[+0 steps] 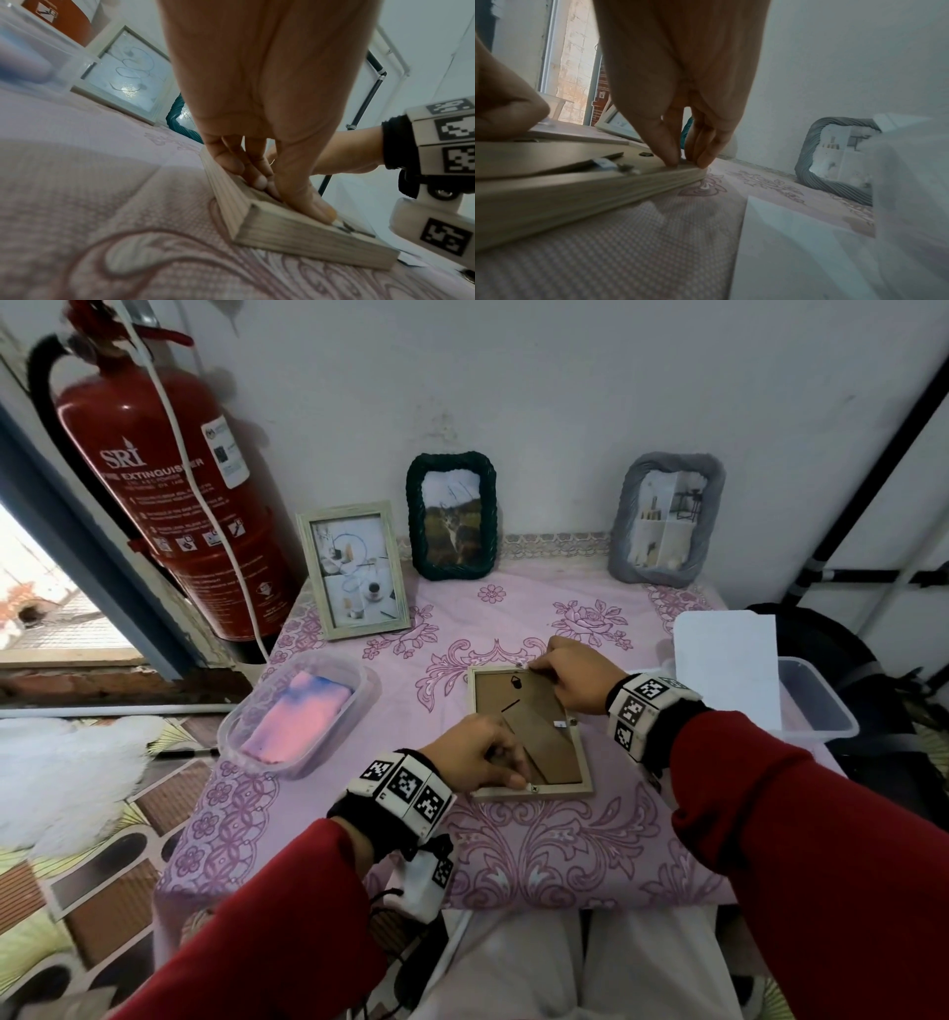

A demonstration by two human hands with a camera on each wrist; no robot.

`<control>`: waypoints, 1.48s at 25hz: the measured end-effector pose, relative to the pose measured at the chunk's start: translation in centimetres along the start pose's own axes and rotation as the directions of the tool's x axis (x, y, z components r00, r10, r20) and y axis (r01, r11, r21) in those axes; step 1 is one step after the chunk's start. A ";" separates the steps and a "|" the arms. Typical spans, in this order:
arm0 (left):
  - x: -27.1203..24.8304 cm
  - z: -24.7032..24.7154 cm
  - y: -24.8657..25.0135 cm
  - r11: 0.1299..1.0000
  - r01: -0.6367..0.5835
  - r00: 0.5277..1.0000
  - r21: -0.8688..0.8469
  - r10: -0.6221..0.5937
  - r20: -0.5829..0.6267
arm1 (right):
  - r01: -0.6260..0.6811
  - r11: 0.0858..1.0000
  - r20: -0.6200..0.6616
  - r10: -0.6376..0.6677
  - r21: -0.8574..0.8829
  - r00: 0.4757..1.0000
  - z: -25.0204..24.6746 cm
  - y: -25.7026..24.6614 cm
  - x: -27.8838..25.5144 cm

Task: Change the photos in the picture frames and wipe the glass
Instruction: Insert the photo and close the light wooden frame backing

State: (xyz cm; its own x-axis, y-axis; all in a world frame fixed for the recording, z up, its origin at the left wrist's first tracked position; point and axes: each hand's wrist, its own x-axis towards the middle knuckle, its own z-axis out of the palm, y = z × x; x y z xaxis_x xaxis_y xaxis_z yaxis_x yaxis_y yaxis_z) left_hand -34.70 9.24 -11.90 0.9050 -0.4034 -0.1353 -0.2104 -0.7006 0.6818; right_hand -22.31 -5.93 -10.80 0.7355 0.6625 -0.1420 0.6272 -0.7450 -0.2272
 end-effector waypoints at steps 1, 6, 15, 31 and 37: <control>0.0 0.1 0.0 1.000 -0.005 1.000 0.011 0.005 -0.016 | -0.018 0.999 -0.008 0.018 0.035 1.000 -0.1 0.0 0.0; 0.1 0.9 -0.3 0.998 0.039 0.995 -0.055 -0.044 -0.091 | -0.048 0.993 -0.028 0.051 0.106 0.998 -0.1 0.0 -0.1; -0.5 1.2 -0.2 0.980 0.107 0.980 -0.166 -0.132 -0.149 | -0.055 0.981 -0.060 0.068 0.188 0.996 0.3 0.0 -0.6; -1.0 1.1 -0.7 0.988 0.083 0.987 -0.127 -0.099 -0.127 | -0.035 0.977 -0.082 0.053 0.212 0.995 0.5 -0.5 -1.2; -1.1 1.0 -0.4 0.979 0.117 0.983 -0.167 -0.137 -0.119 | -0.050 0.974 -0.040 0.060 0.222 0.997 0.0 -0.4 -1.4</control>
State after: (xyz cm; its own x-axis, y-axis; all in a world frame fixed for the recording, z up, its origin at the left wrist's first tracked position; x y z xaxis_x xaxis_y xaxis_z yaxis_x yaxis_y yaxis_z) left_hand -36.03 9.39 -12.74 0.9628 -0.2303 -0.1411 -0.0386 -0.6344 0.7721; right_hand -23.55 -6.60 -10.49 0.7814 0.6130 -0.1166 0.5174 -0.7409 -0.4282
